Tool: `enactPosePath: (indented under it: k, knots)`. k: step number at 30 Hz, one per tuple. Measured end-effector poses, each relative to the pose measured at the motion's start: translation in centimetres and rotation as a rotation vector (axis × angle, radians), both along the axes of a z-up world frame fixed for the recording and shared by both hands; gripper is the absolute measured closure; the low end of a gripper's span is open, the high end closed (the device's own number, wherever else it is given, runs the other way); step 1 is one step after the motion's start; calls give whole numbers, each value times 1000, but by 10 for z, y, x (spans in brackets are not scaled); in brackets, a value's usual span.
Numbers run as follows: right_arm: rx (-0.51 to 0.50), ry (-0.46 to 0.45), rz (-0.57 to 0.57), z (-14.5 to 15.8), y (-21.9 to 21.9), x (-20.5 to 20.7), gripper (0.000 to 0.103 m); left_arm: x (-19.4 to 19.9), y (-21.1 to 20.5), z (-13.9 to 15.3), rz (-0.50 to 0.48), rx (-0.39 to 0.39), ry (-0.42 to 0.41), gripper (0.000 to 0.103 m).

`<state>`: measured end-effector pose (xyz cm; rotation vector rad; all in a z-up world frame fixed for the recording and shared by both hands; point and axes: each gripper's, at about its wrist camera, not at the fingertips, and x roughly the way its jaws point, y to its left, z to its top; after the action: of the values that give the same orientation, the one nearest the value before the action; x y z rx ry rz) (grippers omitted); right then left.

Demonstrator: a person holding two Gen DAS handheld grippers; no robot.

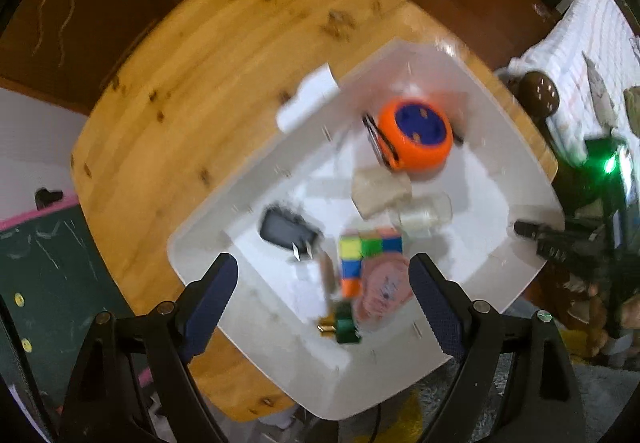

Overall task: Organize rigid objects
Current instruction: 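Carry the pink tape roll into the white tray and release it, then move the left gripper to the white plastic piece and grasp it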

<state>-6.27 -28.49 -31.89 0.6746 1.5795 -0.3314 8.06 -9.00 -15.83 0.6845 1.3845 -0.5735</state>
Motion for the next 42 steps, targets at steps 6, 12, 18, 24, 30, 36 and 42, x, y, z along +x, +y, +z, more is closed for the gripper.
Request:
enactPosePath:
  k: [6,12,18,24,30,36,42]
  knots:
    - [-4,8,-20,-2,0,0,88,47,-13,22,64,-74,6,13]
    - [-13,17,-32,-3,1,-1,88,95,-26,3,227,-189,123,0]
    - [-26,25,-36,-3,4,-2,88,133,-28,-50,446,-257,266,0]
    - [-40,29,-35,-1,8,-1,88,147,-32,-96,528,-245,368,0]
    - [-58,30,-29,3,13,1,88,151,-36,-123,548,-204,434,0]
    - [-62,31,-34,4,14,2,88,148,-40,-139,587,-157,463,0]
    - [-66,31,-37,5,14,1,88,150,-36,-151,673,-120,457,1]
